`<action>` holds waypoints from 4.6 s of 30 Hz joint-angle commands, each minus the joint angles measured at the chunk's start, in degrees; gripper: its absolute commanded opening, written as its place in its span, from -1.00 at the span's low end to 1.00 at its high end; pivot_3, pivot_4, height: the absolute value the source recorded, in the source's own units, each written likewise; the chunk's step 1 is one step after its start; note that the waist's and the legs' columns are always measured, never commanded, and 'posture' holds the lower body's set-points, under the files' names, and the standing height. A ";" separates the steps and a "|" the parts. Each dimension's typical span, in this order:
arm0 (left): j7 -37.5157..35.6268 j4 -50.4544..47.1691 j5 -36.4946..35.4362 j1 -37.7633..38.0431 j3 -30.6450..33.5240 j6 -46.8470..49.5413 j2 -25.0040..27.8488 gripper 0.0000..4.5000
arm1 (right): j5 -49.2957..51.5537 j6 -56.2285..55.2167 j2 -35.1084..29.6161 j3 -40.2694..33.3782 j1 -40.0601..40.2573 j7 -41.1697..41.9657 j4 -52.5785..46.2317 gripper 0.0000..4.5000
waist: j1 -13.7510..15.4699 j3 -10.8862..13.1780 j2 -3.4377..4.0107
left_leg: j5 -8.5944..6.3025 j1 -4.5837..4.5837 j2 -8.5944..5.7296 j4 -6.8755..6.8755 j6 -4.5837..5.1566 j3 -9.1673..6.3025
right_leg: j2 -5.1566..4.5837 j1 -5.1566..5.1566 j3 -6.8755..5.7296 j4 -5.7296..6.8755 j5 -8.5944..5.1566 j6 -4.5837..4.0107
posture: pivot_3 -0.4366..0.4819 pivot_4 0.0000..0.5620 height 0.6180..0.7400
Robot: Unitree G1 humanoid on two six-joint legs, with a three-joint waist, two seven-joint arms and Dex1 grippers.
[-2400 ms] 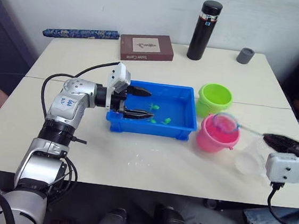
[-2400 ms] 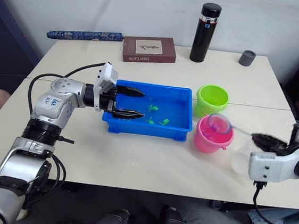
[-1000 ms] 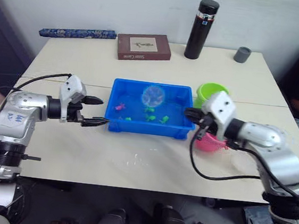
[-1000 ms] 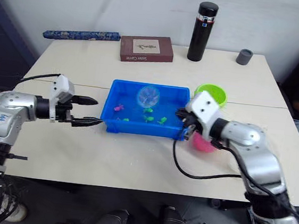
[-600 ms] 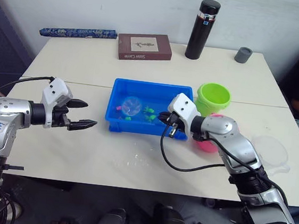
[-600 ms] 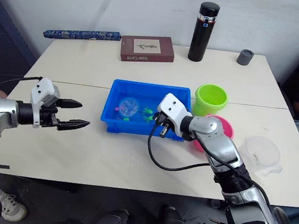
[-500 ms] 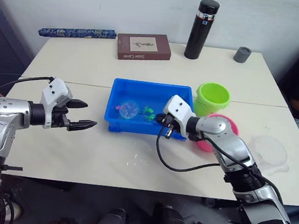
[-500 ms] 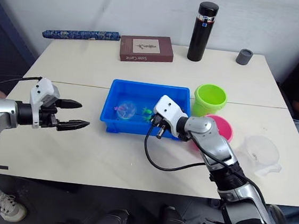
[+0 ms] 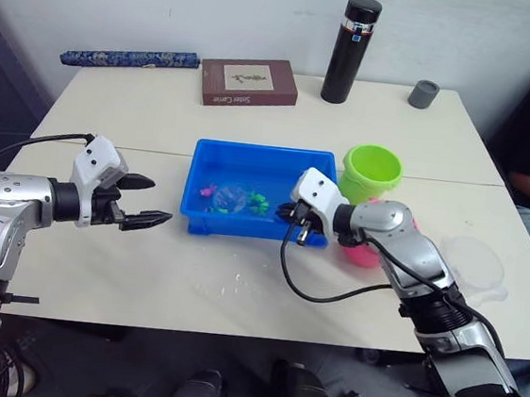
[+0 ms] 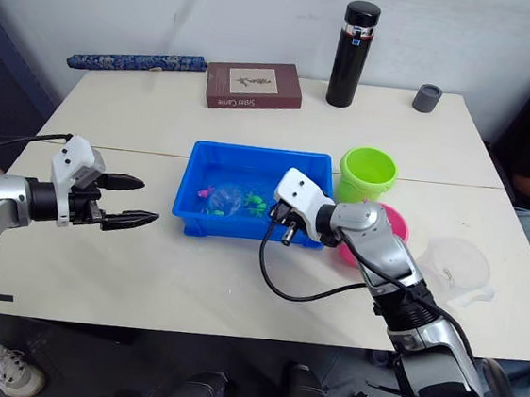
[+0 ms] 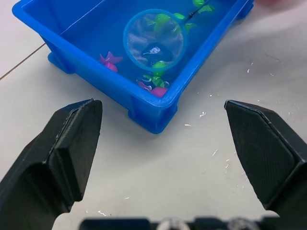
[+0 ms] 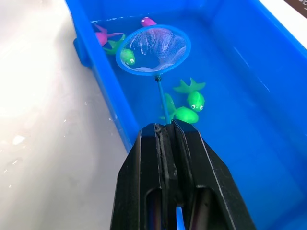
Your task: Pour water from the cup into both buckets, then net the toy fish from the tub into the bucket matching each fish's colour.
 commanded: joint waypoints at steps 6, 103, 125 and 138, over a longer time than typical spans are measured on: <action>-0.12 -1.51 -0.85 -0.72 0.30 -0.38 0.46 0.96 | -10.49 -12.32 -1.71 -0.33 -3.45 -6.51 4.85 -1.00 | -0.02 0.00 0.00 | 0.00 0.00 -0.01 0.00 -0.01 0.02 | -0.01 -0.01 0.00 0.00 0.00 0.00 | -0.05 -0.47 1.00; -8.20 10.13 -6.73 -23.85 -14.07 -5.66 -22.01 0.96 | 22.17 43.74 -12.39 -51.46 25.53 -7.84 -49.36 -1.00 | 1.67 0.01 0.03 | -0.01 -0.03 0.01 -0.01 -0.03 -0.02 | 0.00 0.05 -0.02 -0.06 -0.01 -0.02 | -0.05 -0.47 1.00; -14.28 28.39 -0.90 -32.90 -16.03 -17.74 -29.63 0.96 | -18.68 -23.25 -34.15 -62.40 72.03 -5.73 -45.99 -1.00 | 1.85 0.00 -0.08 | 0.02 0.09 -0.04 0.01 0.03 0.09 | 0.04 0.24 0.05 -0.14 0.05 0.11 | -0.05 -0.47 1.00; -14.05 29.77 0.75 -32.58 -15.22 -19.05 -28.26 0.96 | -19.53 -34.44 -31.56 -61.81 63.58 -2.47 -38.75 -1.00 | 1.78 0.01 -0.08 | 0.03 0.08 -0.02 0.03 0.03 0.06 | 0.06 0.25 0.04 -0.15 0.05 0.10 | -0.05 -0.47 1.00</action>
